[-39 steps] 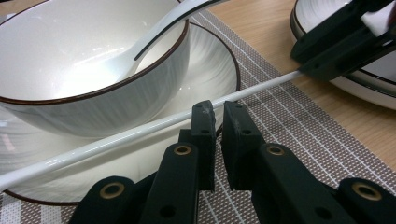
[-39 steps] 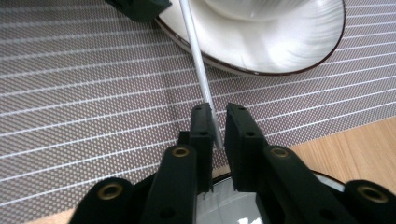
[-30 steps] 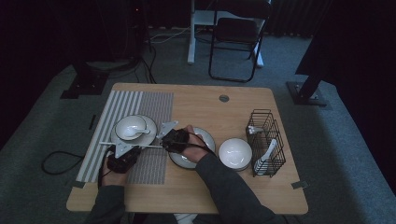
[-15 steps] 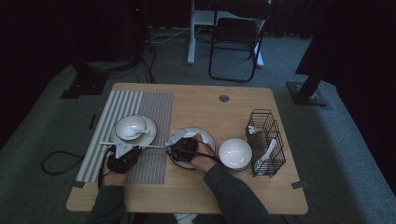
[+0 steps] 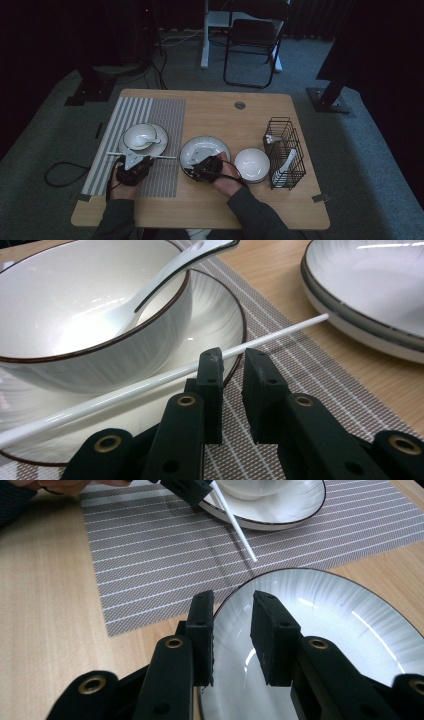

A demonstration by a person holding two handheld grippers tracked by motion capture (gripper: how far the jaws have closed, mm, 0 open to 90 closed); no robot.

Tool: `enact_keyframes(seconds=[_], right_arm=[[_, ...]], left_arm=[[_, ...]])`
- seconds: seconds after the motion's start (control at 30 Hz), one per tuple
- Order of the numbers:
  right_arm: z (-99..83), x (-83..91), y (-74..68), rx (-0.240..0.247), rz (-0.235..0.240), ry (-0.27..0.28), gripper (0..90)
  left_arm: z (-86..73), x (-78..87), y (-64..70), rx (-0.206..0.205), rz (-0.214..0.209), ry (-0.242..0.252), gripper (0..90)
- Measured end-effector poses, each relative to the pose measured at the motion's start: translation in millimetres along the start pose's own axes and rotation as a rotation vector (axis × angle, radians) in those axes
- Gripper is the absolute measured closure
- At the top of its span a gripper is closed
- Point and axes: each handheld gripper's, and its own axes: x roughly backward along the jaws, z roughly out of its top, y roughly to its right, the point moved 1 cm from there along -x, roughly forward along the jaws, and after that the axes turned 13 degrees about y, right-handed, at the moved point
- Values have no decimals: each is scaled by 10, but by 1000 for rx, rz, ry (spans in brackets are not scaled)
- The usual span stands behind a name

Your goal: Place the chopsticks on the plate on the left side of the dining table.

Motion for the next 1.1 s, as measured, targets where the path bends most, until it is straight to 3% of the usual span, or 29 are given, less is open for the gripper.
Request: enact_keyframes(seconds=[0.27,0.7,1.1], right_arm=[[-104,111,-94,1,-11,3,688],[-371,359,-108,-61,-59,21,656],[-599,590,-169,-103,-94,37,649]], left_arm=[[60,12,11,2,-12,13,779],[145,-13,85,-4,-57,8,725],[268,16,104,38,-96,40,706]])
